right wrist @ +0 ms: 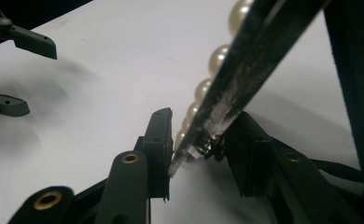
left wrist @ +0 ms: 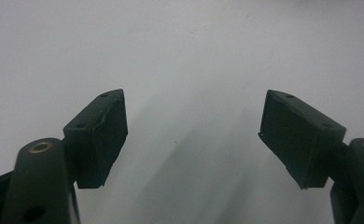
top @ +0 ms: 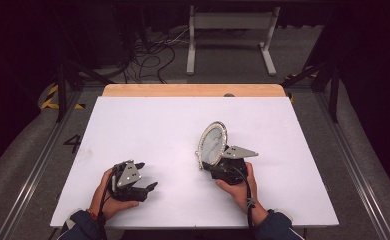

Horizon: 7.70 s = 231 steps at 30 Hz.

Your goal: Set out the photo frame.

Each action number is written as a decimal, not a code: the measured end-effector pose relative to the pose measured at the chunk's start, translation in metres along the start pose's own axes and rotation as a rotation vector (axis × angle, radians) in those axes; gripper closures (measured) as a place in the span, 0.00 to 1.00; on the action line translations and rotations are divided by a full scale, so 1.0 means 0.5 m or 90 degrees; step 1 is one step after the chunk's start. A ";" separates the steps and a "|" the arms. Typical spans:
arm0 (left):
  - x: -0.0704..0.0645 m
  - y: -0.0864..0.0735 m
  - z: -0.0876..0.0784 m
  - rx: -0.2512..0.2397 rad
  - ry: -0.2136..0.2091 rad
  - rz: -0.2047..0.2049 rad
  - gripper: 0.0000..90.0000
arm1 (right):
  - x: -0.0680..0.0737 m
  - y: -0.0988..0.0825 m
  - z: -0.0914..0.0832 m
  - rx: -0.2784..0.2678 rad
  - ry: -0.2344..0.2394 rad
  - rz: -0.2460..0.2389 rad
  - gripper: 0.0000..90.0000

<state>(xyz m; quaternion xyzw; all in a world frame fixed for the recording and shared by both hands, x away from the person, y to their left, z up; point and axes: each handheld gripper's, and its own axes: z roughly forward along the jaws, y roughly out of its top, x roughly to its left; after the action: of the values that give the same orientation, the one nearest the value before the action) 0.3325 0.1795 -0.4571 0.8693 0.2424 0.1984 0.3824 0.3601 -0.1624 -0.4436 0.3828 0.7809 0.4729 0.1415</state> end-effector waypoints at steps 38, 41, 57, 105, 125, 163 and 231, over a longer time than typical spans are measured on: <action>-0.001 -0.002 0.010 0.020 -0.012 -0.005 0.25 | 0.009 -0.017 -0.039 -0.022 -0.058 -0.063 0.65; -0.001 -0.001 0.012 0.020 -0.012 -0.003 0.25 | 0.010 -0.012 -0.036 -0.053 -0.074 -0.051 0.63; -0.009 0.005 0.020 0.013 -0.014 -0.001 0.25 | -0.015 -0.002 -0.024 -0.040 -0.021 -0.014 0.84; 0.045 0.217 0.222 -0.091 -0.187 -0.068 0.14 | -0.010 -0.012 -0.123 -0.037 -0.050 -0.064 0.75; 0.048 0.225 0.235 -0.126 -0.247 -0.071 0.50 | -0.016 -0.006 -0.138 -0.079 -0.049 -0.036 0.92; 0.020 0.196 0.161 -0.072 -0.167 -0.022 0.74 | -0.049 0.010 -0.117 -0.086 -0.070 -0.030 0.88; -0.004 0.186 0.132 -0.064 -0.115 0.036 0.64 | -0.043 0.020 -0.092 -0.042 -0.077 -0.117 0.74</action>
<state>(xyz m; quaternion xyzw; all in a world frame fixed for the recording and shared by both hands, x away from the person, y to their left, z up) 0.3907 0.0860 -0.4281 0.8697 0.1721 0.1417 0.4404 0.3521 -0.2047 -0.4145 0.3325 0.7869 0.4593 0.2433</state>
